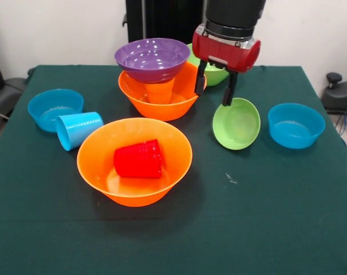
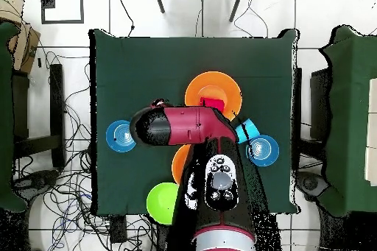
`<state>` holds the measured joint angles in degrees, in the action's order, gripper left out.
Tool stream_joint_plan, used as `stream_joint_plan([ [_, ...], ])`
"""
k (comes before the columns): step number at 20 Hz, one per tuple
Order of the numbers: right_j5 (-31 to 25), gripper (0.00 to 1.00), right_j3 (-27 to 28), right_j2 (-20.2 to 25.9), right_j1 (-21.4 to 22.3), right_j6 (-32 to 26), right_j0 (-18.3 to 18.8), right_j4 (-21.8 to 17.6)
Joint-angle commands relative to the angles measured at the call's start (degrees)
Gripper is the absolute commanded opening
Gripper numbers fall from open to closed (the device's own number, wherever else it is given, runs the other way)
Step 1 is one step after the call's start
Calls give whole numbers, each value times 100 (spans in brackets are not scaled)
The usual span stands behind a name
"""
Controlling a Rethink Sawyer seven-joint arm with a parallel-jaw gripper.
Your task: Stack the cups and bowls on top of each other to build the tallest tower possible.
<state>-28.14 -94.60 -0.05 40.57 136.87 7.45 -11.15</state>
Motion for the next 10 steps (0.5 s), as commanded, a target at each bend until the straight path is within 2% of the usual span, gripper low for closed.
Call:
stream_joint_plan([
  [1,-591,100,-140,1332,122,-2307,859,-650],
  [6,-982,100,497,1317,-117,-1997,769,-687],
  [10,-1331,100,1052,1483,-286,-2203,727,-832],
])
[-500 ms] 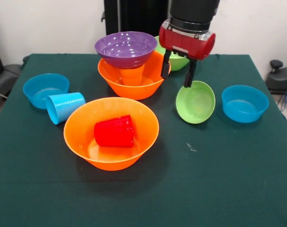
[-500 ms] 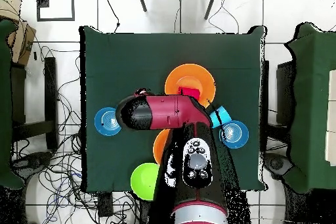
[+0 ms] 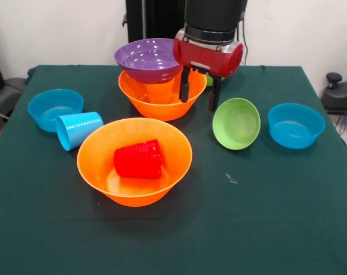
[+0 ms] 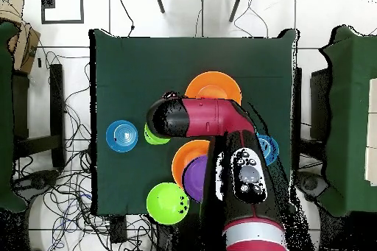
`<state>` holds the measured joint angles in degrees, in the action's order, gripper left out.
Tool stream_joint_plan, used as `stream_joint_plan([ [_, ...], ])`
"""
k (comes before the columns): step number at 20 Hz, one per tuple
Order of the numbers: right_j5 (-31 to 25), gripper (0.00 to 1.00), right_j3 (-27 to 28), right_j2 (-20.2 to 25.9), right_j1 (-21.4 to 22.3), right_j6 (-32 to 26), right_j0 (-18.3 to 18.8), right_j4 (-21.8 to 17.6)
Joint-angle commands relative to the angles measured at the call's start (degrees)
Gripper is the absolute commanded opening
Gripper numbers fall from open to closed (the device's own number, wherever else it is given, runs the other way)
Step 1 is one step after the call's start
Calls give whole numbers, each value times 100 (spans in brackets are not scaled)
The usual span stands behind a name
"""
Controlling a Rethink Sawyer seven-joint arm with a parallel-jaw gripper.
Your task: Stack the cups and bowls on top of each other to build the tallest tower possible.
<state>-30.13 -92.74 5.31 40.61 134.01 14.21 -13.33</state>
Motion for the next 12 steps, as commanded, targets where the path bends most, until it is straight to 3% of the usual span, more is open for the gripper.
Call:
stream_joint_plan([
  [1,-1278,100,994,1001,-309,-2017,33,-640],
  [4,-1601,100,1190,1177,-292,-2268,47,-684],
  [12,-1778,100,1161,1200,-161,-1903,-24,-680],
])
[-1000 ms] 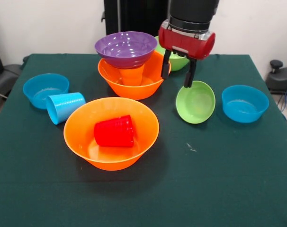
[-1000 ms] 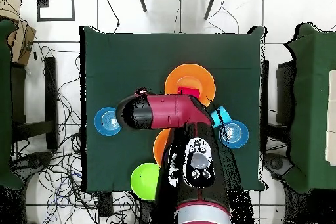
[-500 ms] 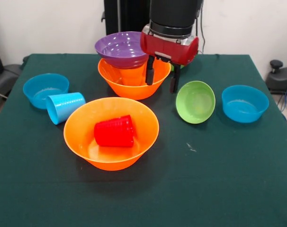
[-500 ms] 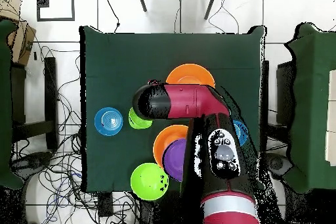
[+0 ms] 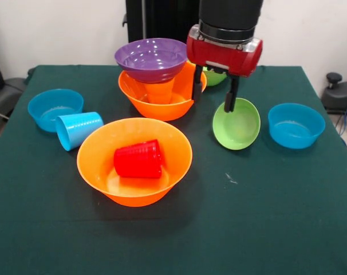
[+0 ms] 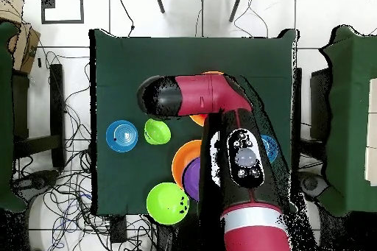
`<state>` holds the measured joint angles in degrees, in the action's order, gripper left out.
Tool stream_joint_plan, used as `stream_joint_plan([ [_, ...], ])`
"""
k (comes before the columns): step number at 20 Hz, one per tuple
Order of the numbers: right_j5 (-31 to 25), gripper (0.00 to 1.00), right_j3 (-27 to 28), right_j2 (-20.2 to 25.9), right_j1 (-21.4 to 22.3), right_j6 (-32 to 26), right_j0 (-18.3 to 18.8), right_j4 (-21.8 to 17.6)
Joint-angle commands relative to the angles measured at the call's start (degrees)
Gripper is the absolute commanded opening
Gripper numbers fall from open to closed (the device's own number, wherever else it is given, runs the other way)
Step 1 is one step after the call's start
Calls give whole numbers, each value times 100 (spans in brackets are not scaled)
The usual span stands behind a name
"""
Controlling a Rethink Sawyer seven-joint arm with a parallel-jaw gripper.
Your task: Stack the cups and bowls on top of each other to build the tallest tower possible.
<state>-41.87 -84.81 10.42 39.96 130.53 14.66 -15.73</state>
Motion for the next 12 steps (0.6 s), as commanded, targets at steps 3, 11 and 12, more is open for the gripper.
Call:
stream_joint_plan([
  [3,-627,100,400,707,-98,-1460,-85,-448],
  [11,-508,100,580,741,-355,-1362,-85,-501],
  [12,-536,100,622,735,-373,-1330,-107,-498],
])
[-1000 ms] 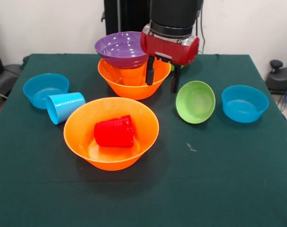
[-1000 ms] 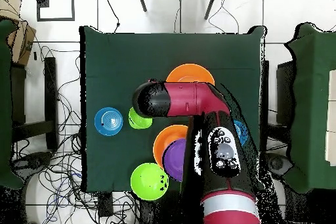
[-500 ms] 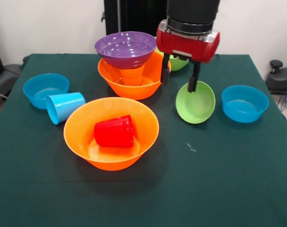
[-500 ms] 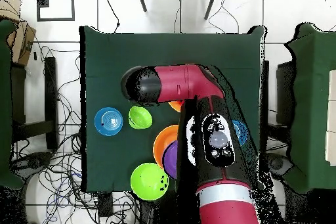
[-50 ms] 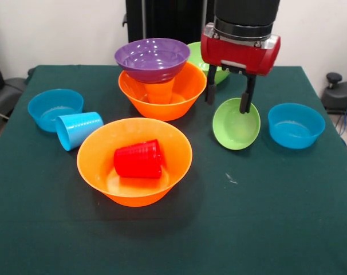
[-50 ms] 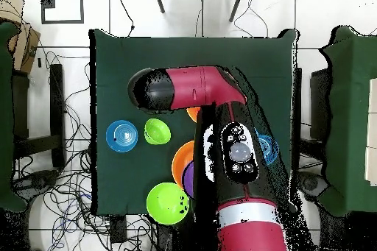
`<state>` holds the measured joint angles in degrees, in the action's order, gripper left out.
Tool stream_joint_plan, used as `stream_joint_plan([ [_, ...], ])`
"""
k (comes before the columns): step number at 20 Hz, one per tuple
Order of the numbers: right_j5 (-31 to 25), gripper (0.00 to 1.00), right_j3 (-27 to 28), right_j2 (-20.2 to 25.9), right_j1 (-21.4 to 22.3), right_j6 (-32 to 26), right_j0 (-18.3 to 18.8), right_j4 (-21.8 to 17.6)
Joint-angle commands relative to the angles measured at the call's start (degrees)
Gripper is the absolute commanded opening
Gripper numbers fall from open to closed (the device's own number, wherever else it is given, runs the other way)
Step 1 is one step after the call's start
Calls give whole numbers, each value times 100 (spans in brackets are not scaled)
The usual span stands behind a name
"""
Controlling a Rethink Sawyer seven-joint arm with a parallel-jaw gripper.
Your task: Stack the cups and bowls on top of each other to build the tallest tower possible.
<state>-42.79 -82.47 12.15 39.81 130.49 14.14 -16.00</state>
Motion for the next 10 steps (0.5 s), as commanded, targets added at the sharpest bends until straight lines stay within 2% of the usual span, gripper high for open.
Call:
stream_joint_plan([
  [1,-471,100,430,556,-375,-1292,-78,-469],
  [4,-514,100,498,524,-401,-1196,-143,-456],
  [10,-255,100,572,444,-570,-1065,-104,-475],
])
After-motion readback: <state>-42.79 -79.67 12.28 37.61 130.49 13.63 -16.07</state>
